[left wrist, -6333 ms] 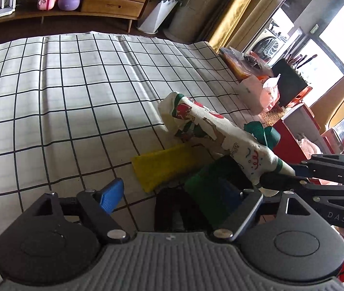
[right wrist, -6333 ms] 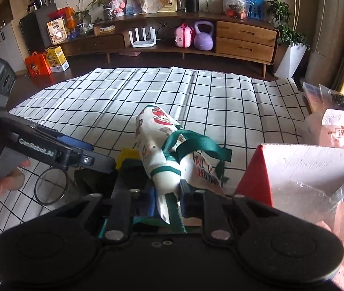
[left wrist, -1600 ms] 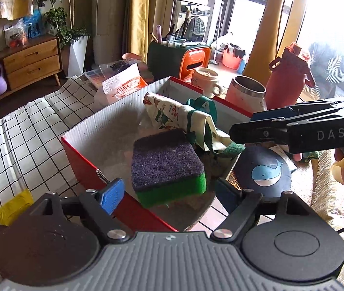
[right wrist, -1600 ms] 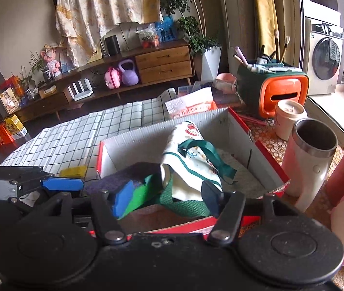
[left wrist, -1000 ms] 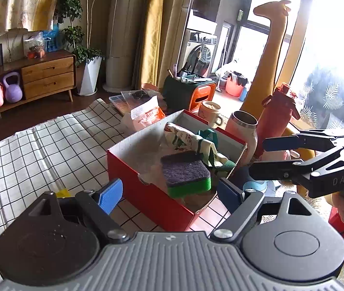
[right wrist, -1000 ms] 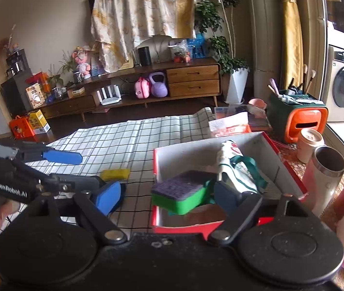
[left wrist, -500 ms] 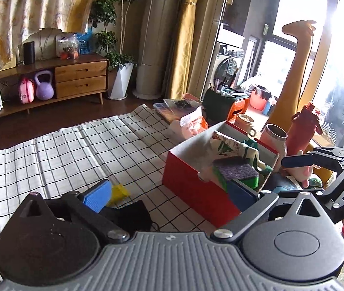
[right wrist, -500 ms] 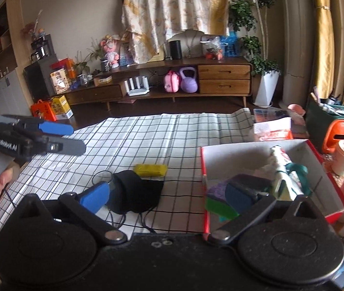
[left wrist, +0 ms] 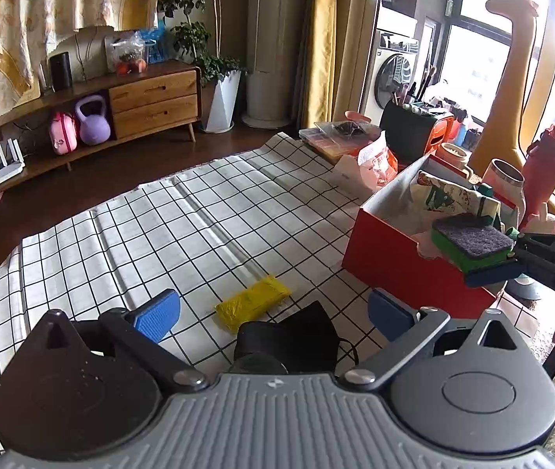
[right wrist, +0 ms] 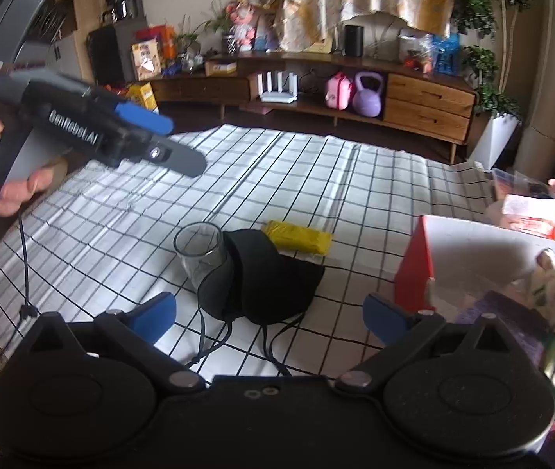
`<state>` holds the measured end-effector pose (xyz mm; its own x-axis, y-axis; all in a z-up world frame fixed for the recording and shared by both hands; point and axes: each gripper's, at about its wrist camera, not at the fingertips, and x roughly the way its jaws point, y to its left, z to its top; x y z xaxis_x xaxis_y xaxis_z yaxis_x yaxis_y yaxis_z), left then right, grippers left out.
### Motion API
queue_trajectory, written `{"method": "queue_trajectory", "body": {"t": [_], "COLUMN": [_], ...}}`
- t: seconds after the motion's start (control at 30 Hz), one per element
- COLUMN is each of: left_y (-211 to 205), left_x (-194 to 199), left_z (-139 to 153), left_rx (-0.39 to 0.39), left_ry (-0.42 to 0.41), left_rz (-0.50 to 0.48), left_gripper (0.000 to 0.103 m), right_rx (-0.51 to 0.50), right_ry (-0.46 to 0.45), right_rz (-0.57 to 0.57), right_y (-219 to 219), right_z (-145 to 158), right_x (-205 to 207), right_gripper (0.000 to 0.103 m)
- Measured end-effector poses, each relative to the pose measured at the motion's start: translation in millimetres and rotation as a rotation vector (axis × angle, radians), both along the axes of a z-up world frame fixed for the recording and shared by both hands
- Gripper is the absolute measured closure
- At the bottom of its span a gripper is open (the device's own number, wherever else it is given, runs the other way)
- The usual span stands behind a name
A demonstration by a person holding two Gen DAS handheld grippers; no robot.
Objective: Organize soft objects
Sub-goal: 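Withdraw both tools from the box back over the table, then grasp the yellow sponge with the left tool while the right grasps the black cloth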
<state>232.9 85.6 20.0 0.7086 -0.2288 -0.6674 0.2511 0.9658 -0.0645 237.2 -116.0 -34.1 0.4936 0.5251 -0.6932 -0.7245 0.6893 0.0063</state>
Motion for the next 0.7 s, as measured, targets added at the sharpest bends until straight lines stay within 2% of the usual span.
{"method": "queue_trajectory", "body": {"t": [0.27,0.4,0.7], "left_y": [25.3,24.8,23.4], "left_x": [50.2,73.9,118.4], "left_z": [-34.6,-54.9,-99.6], "left_rx": [-0.046,-0.014,-0.01], "left_ry": [0.071,0.096,0.178], "left_rz": [-0.065,-0.069,-0.12], "left_gripper": [0.0,0.0,0.0], "right_rx": [-0.098,-0.126,-0.125], "right_ry": [0.007,0.022,0.046], "right_rz": [0.072,0.087,0.091], "right_y": [39.0,52.6,69.4], "right_z": [-33.5,-52.7,-83.0], "right_x": [26.0,43.3,67.0], "right_gripper": [0.003,0.009,0.01]}}
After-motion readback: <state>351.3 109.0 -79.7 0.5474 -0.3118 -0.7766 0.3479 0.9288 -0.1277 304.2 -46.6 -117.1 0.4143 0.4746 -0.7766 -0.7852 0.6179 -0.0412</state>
